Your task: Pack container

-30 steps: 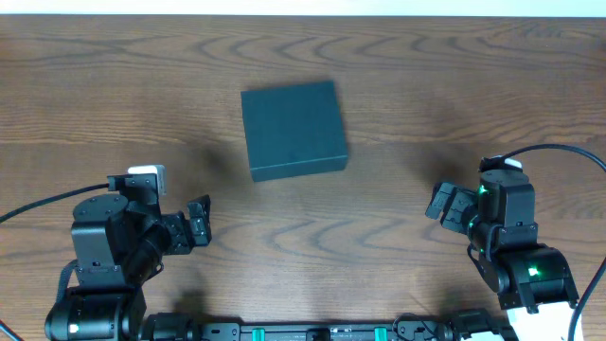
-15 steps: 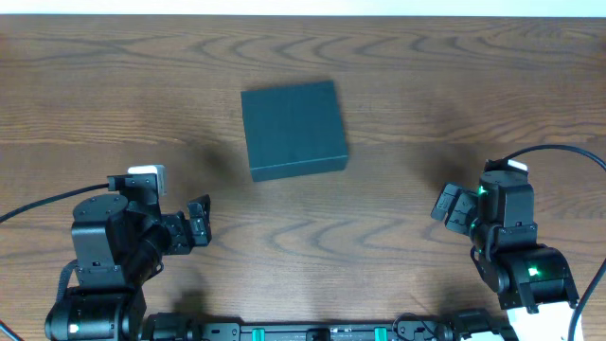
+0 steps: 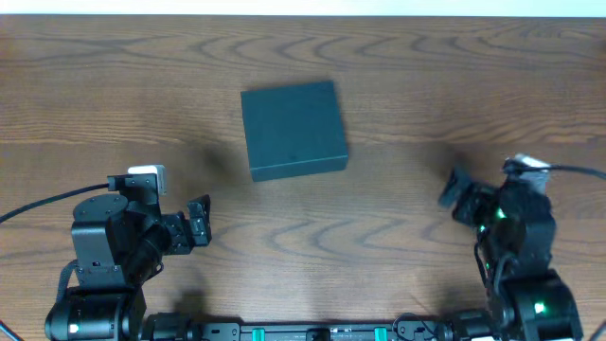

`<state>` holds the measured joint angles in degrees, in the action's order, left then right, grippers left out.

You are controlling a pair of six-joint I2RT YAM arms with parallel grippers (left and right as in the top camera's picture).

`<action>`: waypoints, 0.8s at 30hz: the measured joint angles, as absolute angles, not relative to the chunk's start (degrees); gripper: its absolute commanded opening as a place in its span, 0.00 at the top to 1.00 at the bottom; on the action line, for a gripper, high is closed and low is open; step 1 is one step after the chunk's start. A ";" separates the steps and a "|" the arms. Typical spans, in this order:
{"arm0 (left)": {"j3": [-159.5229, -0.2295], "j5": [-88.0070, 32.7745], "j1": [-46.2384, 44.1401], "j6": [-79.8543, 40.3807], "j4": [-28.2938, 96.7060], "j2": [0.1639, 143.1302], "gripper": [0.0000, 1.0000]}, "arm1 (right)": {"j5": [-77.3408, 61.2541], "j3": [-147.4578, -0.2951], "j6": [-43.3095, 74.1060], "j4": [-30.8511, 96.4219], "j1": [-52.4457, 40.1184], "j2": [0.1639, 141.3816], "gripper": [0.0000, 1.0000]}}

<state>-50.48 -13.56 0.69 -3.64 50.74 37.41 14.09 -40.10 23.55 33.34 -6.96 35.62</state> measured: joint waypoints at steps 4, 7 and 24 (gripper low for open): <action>-50.48 -13.56 0.71 -3.64 50.74 37.41 0.01 | 14.00 -32.91 23.49 18.11 -6.96 28.56 0.01; -50.46 -13.56 0.71 -3.66 50.76 37.41 0.01 | 14.04 -26.72 23.49 10.90 -6.96 24.03 0.01; -50.46 -13.56 0.71 -3.64 50.76 37.41 0.01 | 8.78 -6.02 20.27 -4.21 -6.96 9.04 0.01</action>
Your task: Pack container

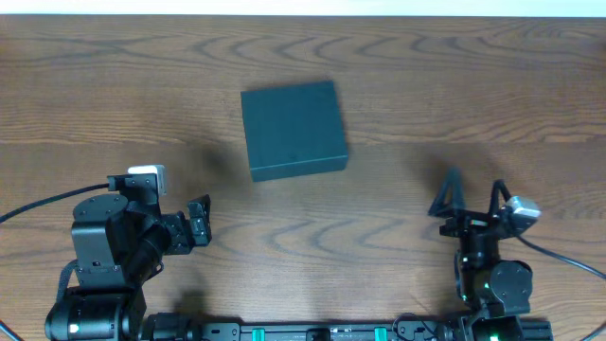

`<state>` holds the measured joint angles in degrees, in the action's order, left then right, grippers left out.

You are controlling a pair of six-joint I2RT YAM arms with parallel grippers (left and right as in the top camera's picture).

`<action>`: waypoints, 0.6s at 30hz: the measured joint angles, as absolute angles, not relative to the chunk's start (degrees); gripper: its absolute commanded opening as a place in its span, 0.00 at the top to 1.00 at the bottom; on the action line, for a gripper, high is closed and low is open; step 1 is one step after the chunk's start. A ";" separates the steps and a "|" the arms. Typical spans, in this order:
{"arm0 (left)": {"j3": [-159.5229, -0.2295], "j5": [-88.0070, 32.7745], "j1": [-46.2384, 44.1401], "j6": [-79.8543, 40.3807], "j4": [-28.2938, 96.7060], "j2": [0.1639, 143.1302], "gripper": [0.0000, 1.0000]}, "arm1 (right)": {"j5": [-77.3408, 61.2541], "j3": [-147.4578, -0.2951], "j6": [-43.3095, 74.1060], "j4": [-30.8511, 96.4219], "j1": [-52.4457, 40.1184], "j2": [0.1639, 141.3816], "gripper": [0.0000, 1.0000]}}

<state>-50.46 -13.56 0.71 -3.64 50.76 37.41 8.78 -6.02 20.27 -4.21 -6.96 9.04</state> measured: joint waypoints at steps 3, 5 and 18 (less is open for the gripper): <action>-50.46 -13.56 0.71 -3.64 50.76 37.41 0.01 | 5.21 -4.25 16.14 -4.54 -6.94 8.71 0.01; -50.46 -13.56 0.71 -3.64 50.76 37.41 0.01 | 3.31 -3.38 13.78 -4.51 -6.57 8.71 0.01; -50.46 -13.58 0.71 -3.66 50.76 37.41 0.01 | 0.34 -0.45 8.75 3.99 -3.79 2.31 0.01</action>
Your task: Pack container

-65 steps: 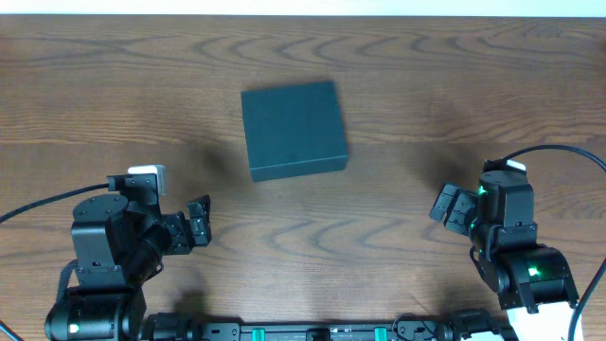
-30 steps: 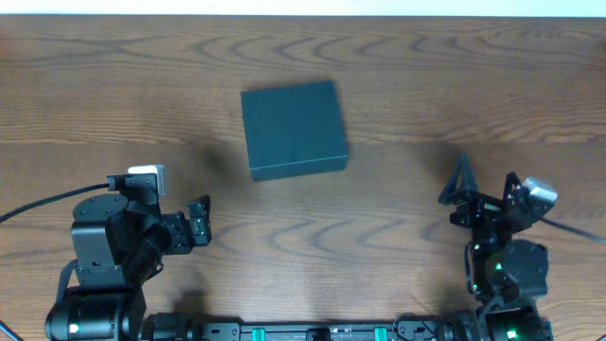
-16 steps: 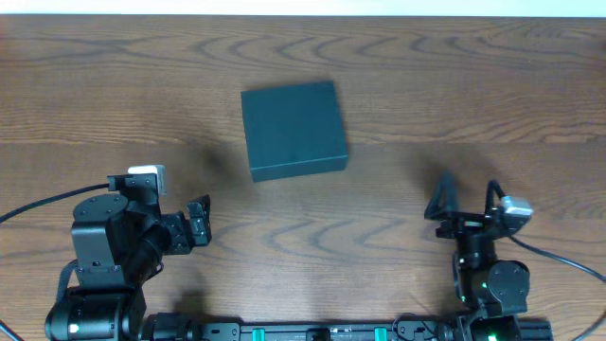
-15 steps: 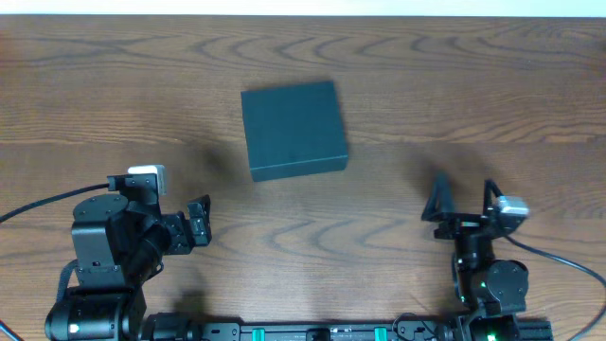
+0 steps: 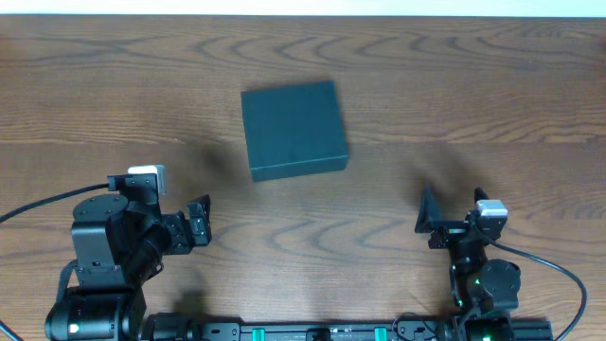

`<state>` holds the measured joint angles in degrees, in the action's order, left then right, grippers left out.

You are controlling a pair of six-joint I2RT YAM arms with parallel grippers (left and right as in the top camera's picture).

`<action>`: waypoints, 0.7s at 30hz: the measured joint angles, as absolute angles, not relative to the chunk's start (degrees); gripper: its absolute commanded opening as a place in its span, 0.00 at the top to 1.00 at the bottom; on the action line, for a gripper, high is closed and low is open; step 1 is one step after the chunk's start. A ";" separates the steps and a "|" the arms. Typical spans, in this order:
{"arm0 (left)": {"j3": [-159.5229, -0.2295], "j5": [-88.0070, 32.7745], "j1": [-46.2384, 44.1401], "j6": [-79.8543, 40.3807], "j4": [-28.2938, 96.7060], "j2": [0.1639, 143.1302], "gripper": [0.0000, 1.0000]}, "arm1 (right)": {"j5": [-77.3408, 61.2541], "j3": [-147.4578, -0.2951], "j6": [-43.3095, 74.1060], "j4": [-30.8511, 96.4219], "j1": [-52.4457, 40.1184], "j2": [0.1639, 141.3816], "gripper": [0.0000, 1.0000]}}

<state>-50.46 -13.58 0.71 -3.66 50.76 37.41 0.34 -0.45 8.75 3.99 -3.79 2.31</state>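
Observation:
A dark teal box [image 5: 294,130] with its lid on rests on the wooden table [image 5: 398,66], left of centre toward the back. My left gripper [image 5: 199,224] is pulled back at the front left, pointing right, well short of the box; the gap between its fingers is not clear from above. At the front right, my right gripper [image 5: 449,205] is folded back near its base. Its fingers stand apart with nothing between them, and it is far from the box.
Both arm bases stand at the table's front edge, with a black cable [image 5: 38,204] running off the left arm and another off the right. A pale wall strip borders the table's far edge.
The right arm has drawn a little further left and toward the front edge, its gripper still open and empty. Neither the box nor the left arm has moved.
The right arm stood at the right side with its gripper pointing left toward the box. It was then folded back nearer its base with its fingers spread, and now sits lower and further left. The box and the left arm stayed put throughout.

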 measured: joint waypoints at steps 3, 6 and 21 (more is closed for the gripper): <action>-50.48 -13.56 0.71 -3.64 50.76 37.41 0.02 | 0.16 -0.45 7.05 3.97 -3.66 1.02 0.01; -50.46 -13.56 0.71 -3.64 50.76 37.41 0.01 | 0.08 -0.45 5.37 4.01 -3.66 0.95 0.01; -50.46 -13.56 0.71 -3.64 50.76 37.41 0.02 | -0.10 -0.45 2.50 4.01 -3.44 0.93 0.01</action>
